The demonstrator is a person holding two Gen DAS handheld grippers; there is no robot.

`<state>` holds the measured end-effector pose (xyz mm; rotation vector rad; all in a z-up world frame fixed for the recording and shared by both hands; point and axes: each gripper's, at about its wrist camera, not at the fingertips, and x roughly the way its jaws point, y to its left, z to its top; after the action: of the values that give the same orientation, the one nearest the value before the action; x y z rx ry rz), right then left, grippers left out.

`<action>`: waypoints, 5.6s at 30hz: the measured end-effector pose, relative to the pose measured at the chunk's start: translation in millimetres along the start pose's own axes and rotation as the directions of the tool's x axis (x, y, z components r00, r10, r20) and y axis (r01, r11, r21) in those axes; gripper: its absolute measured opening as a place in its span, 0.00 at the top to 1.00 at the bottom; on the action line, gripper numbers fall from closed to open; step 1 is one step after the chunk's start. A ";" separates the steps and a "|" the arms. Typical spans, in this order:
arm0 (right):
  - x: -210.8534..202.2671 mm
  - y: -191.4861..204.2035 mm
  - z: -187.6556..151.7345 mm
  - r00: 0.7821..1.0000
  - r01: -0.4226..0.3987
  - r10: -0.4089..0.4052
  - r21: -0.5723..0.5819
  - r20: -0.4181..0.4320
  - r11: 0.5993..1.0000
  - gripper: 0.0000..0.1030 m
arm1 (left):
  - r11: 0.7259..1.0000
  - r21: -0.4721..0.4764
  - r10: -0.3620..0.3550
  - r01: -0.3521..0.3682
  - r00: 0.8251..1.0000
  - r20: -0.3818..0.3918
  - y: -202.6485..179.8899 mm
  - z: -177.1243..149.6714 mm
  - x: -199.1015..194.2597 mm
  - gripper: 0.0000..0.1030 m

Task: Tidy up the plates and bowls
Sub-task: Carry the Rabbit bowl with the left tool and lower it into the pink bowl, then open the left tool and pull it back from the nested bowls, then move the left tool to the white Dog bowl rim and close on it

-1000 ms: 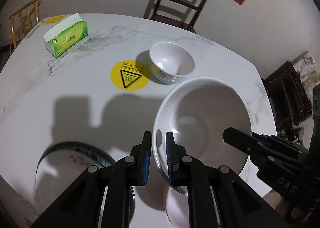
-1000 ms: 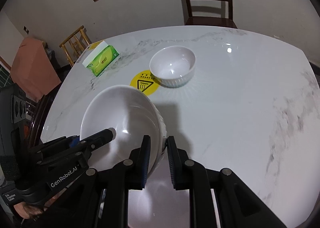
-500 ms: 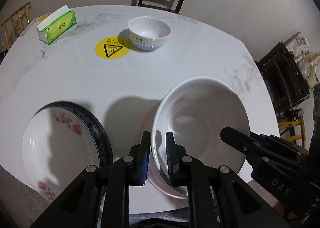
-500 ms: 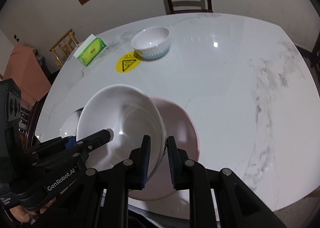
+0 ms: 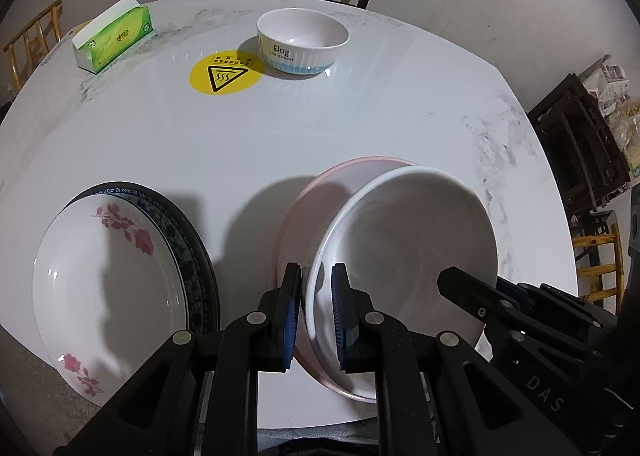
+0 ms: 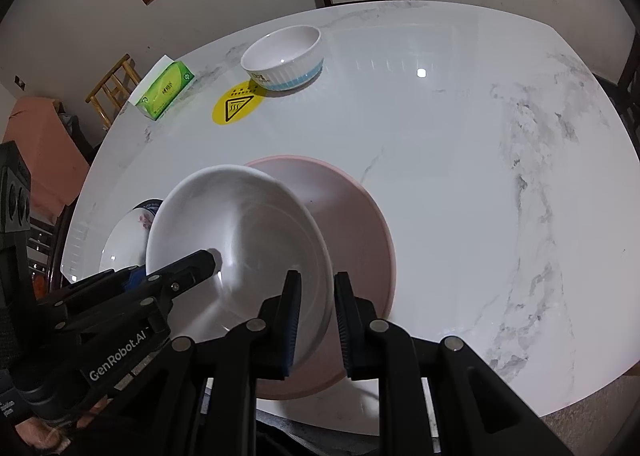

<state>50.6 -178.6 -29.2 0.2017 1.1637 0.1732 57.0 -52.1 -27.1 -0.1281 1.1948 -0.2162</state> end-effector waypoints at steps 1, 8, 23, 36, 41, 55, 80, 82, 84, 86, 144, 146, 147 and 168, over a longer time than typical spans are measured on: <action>1.2 -0.2 0.2 1.000 0.001 -0.001 0.001 -0.003 1.000 0.83 | 1.000 0.002 0.003 -0.003 1.000 0.001 -0.6 -0.4 0.4 0.89; 10.2 -0.2 3.1 1.000 0.015 -0.015 0.000 -0.015 1.000 0.83 | 1.000 0.016 0.020 -0.021 1.000 0.011 -5.7 1.0 1.8 0.89; 18.8 2.9 6.2 0.999 0.029 -0.029 0.004 -0.028 1.000 0.81 | 0.998 0.030 0.053 -0.054 0.998 0.034 -11.5 0.2 2.1 0.87; 20.6 4.6 7.3 0.999 0.049 -0.049 -0.002 -0.020 0.999 0.80 | 0.998 0.024 0.052 -0.053 0.998 0.047 -11.1 3.5 1.3 0.80; 20.1 4.8 7.2 0.998 0.055 -0.055 -0.002 -0.018 0.999 0.80 | 0.999 0.021 0.047 -0.048 0.998 0.047 -10.3 4.0 2.0 0.78; 17.3 5.4 7.4 0.998 0.060 -0.060 -0.015 0.001 0.998 0.77 | 0.999 0.020 0.026 -0.027 0.999 0.047 -9.8 5.0 1.3 0.71; -8.7 5.7 15.5 0.994 0.084 -0.079 -0.062 0.078 0.995 0.75 | 1.000 0.020 -0.011 0.009 0.991 0.133 -3.8 14.2 -24.2 0.59; -10.8 4.7 17.9 0.994 0.083 -0.078 -0.065 0.082 0.994 0.75 | 1.000 0.017 -0.008 0.006 0.990 0.138 -2.4 15.4 -25.3 0.59; -11.2 3.1 21.1 0.993 0.089 -0.083 -0.067 0.086 0.994 0.74 | 1.000 0.012 -0.001 0.000 0.990 0.141 -0.4 17.0 -25.7 0.59; -12.0 1.8 23.6 0.992 0.093 -0.087 -0.071 0.089 0.993 0.74 | 1.000 0.003 0.009 -0.010 0.990 0.139 2.6 19.0 -24.9 0.59; 81.6 -27.8 225.4 0.991 -0.127 0.131 -0.078 0.041 0.989 0.64 | 0.978 -0.199 0.088 -0.064 0.990 0.113 72.4 193.8 49.1 0.61; 88.5 -23.2 235.5 0.991 -0.127 0.130 -0.078 0.039 0.989 0.64 | 0.976 -0.209 0.091 -0.065 0.989 0.114 75.0 203.0 54.6 0.61; 92.6 -20.0 240.9 0.991 -0.127 0.131 -0.081 0.038 0.989 0.64 | 0.975 -0.210 0.092 -0.067 0.989 0.113 76.0 208.0 58.5 0.61; 161.8 6.3 257.7 0.995 -0.096 0.091 -0.100 -0.048 0.990 0.76 | 0.983 -0.180 0.053 -0.044 0.998 0.041 75.8 235.8 120.8 0.81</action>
<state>350.4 -151.3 -73.4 0.1630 1.1862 0.3204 326.4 -10.3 -67.1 -0.2595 1.1699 -0.0623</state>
